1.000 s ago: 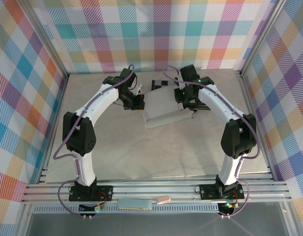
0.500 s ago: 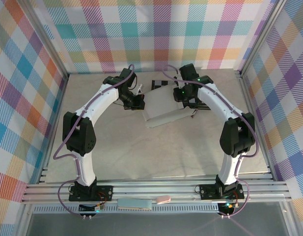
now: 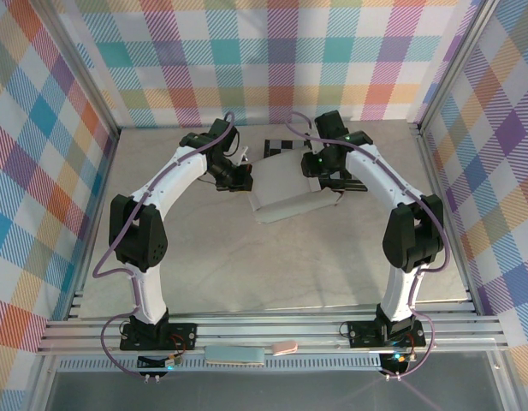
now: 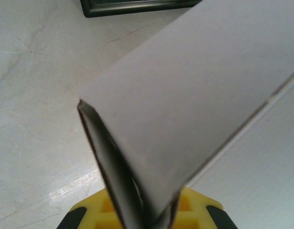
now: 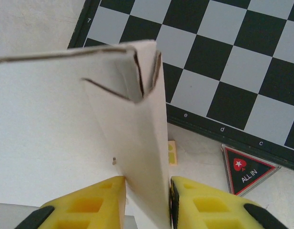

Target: Fold the paper box

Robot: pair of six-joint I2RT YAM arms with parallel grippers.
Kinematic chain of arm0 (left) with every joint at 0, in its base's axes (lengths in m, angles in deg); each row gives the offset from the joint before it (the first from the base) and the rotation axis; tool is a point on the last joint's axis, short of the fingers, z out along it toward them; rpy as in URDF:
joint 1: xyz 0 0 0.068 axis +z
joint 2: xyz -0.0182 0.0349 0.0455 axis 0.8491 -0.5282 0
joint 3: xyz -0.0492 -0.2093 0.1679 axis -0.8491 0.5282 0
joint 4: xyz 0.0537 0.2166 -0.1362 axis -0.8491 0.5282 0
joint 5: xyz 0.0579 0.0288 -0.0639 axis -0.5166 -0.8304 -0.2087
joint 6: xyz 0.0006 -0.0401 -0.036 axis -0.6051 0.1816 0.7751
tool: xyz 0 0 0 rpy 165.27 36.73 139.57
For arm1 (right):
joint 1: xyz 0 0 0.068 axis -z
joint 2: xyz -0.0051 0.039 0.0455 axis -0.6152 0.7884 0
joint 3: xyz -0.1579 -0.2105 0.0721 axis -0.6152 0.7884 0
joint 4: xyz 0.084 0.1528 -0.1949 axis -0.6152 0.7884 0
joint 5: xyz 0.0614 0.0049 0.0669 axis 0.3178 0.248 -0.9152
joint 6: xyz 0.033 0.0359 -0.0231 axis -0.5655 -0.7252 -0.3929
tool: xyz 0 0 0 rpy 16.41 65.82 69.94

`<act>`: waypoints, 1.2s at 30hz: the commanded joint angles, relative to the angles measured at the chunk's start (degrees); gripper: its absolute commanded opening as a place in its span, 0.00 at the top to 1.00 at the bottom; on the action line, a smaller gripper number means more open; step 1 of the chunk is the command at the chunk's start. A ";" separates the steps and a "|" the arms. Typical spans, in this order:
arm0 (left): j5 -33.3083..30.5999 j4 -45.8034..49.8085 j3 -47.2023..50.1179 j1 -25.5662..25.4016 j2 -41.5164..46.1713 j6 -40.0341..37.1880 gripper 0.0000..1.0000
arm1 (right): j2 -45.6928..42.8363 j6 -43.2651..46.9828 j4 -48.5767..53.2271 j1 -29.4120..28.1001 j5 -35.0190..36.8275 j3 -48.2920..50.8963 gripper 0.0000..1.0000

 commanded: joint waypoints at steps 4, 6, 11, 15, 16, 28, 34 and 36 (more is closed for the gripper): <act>2.93 0.26 -1.81 -1.17 2.57 -1.77 1.00 | 1.28 1.24 -0.61 0.22 -2.25 -2.90 0.70; 2.82 0.26 -1.71 -1.10 2.61 -1.75 1.00 | 1.50 1.29 -0.51 0.27 -2.13 -2.98 0.72; 2.73 0.26 -1.71 -1.16 2.61 -1.68 1.00 | 1.85 1.24 0.68 0.05 0.19 -3.17 0.75; 2.47 -0.01 -1.80 -1.17 2.64 -1.41 1.00 | 1.58 0.87 1.25 -1.36 6.52 -1.96 0.86; 2.39 -0.01 -1.84 -1.17 2.70 -1.34 1.00 | 1.50 0.64 1.34 -1.88 8.99 -1.66 0.87; 2.07 -0.36 -2.17 -1.52 2.44 -0.58 1.00 | 4.35 -8.04 8.52 -8.94 42.52 -4.75 1.00; 2.22 -0.62 -2.15 -1.61 2.35 -0.28 1.00 | 9.04 -11.82 15.63 -10.70 48.05 -10.86 1.00; 2.31 -0.66 -2.15 -1.60 2.35 -0.23 1.00 | 11.20 -12.63 18.74 -11.66 50.46 -13.43 1.00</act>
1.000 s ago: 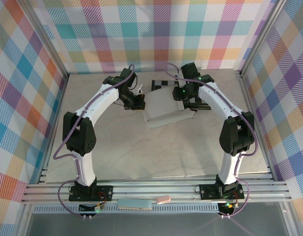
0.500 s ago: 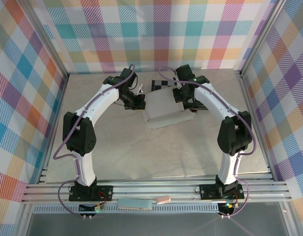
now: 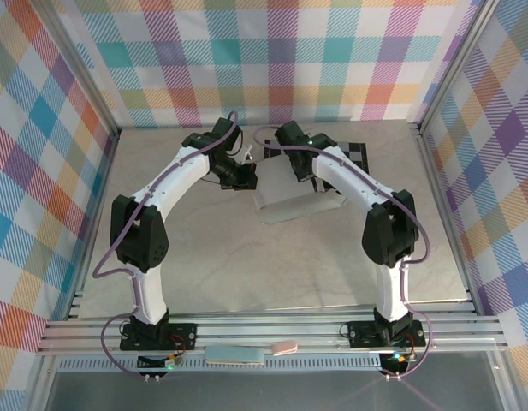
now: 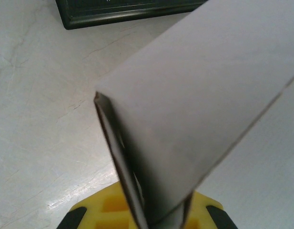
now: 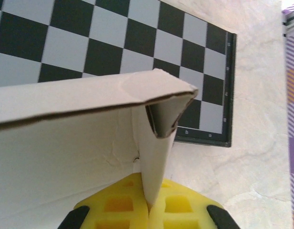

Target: Fold the paper box

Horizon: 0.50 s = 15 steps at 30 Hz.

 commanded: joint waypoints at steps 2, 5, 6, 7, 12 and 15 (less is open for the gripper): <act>1.68 1.05 -1.41 -0.48 2.41 -0.06 1.00 | 4.68 -4.67 10.05 -1.00 10.96 -5.50 1.00; 1.93 0.62 -1.19 -0.45 2.57 0.36 1.00 | 4.83 -5.70 10.39 -2.05 12.97 -5.70 1.00; 1.98 0.51 -1.06 -0.49 2.52 0.48 1.00 | 4.90 -5.79 10.31 -2.45 13.38 -5.85 1.00; 2.05 0.43 -1.06 -0.58 2.54 0.56 1.00 | 4.97 -5.71 10.26 -2.84 13.63 -5.96 1.00; 2.17 -0.17 -1.20 -0.71 2.41 1.24 1.00 | 5.61 -5.80 11.12 -5.45 15.84 -7.58 1.00; 2.30 -0.32 -1.34 -0.83 2.33 1.54 1.00 | 6.37 -6.81 12.71 -6.19 16.51 -8.45 1.00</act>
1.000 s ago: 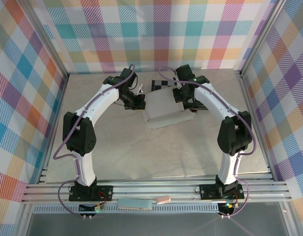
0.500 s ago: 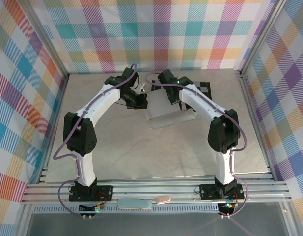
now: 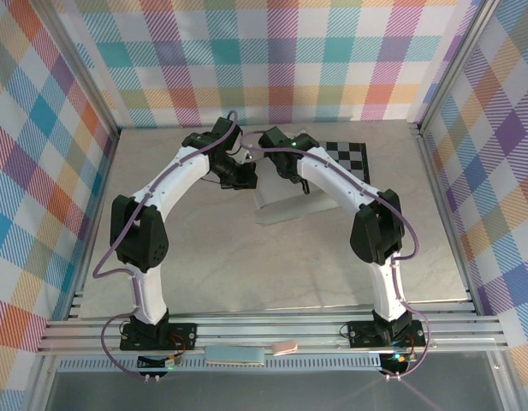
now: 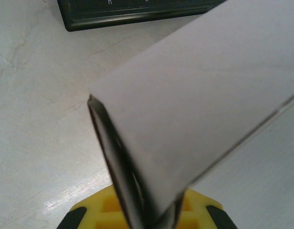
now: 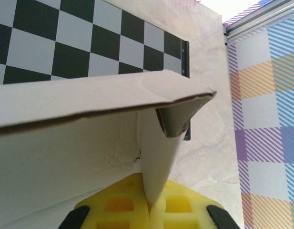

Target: Fold the paper box

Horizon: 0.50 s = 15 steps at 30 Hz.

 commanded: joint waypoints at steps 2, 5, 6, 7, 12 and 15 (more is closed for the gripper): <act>2.45 -0.13 -1.32 -0.85 2.33 0.45 1.00 | 2.35 -1.73 3.48 -1.18 3.44 -1.61 1.00; 2.45 -0.21 -1.32 -0.93 2.34 0.65 1.00 | 1.65 -0.86 2.25 -1.19 0.94 -0.99 1.00; 2.46 -0.26 -1.32 -0.93 2.33 0.71 1.00 | 0.76 0.09 0.86 -1.17 -0.99 -0.23 1.00; 2.50 -0.24 -1.32 -0.93 2.32 0.78 1.00 | -0.17 0.97 -0.34 -0.94 -3.38 0.35 1.00; 2.62 -0.74 -0.79 -0.94 2.68 1.33 1.00 | -4.27 3.64 -3.55 3.50 -22.14 1.76 0.92; 2.71 -1.00 -0.71 -0.92 2.57 1.51 1.00 | -6.16 4.27 -4.46 5.18 -27.31 2.99 0.80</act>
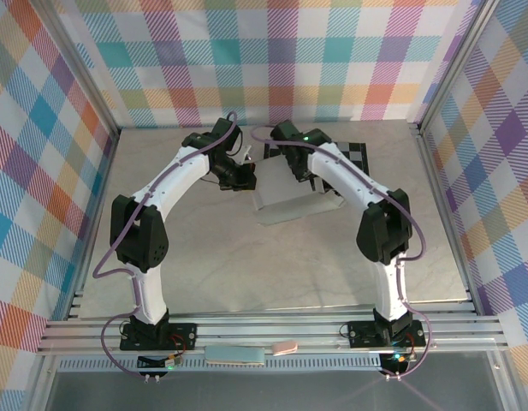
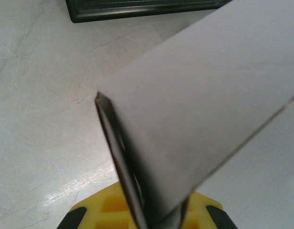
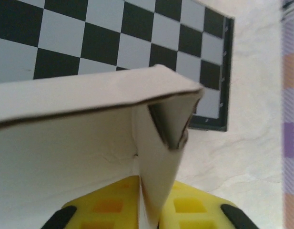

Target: Fold the paper box

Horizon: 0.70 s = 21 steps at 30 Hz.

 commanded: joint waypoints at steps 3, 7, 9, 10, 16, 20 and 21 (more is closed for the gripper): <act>3.04 -2.25 -0.62 -0.85 2.54 0.92 1.00 | -4.80 0.83 -2.94 2.12 -14.66 2.92 0.76; 2.98 -2.31 -0.70 -0.84 2.55 1.05 1.00 | -5.98 0.30 -3.68 3.37 -16.33 5.22 0.73; 3.00 -2.30 -0.62 -0.84 2.62 0.96 1.00 | -6.61 0.24 -4.16 3.73 -16.53 6.32 0.72; 3.00 -2.25 -0.62 -0.85 2.59 0.93 1.00 | -6.80 0.09 -4.22 3.89 -16.53 6.80 0.71; 2.93 -2.04 -0.61 -0.79 2.70 0.88 1.00 | -7.88 -0.54 -5.21 5.44 -16.45 9.37 0.69; 2.97 -1.87 -0.88 -0.85 2.48 0.88 1.00 | -8.76 -0.74 -6.05 5.98 -16.14 10.91 0.69; 2.98 -1.81 -0.88 -0.85 2.53 0.88 1.00 | -9.25 -1.05 -6.60 6.26 -16.50 11.42 0.69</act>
